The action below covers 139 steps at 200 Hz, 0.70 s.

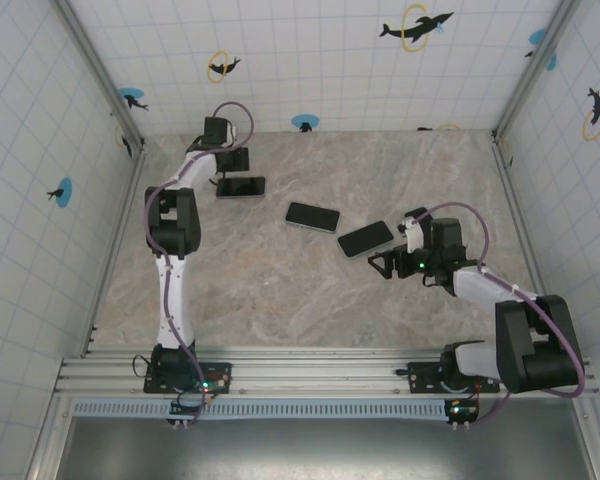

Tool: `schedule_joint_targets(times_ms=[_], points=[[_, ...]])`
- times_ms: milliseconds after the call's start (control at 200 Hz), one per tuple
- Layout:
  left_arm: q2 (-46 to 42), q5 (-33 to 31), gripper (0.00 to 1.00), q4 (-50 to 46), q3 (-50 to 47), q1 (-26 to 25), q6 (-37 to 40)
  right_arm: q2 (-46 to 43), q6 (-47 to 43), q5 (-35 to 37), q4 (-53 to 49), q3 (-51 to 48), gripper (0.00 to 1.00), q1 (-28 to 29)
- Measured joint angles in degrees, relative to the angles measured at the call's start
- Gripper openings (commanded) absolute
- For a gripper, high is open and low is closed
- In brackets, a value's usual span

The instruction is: Take the phone out of the phone case

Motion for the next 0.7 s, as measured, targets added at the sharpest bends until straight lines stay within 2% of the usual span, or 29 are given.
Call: schedule_joint_targets(times_ms=[380,696], points=[[2.4,-4.2,0.68,-2.8,1.0,-1.5,-0.9,0.0,-0.1,0.0,0.0,0.0,0.99,0.0],[2.4,-5.3,0.66,-5.5,1.6,-2.7,-0.6,0.0,0.0,-0.4,0.0,0.0,0.99,0.0]])
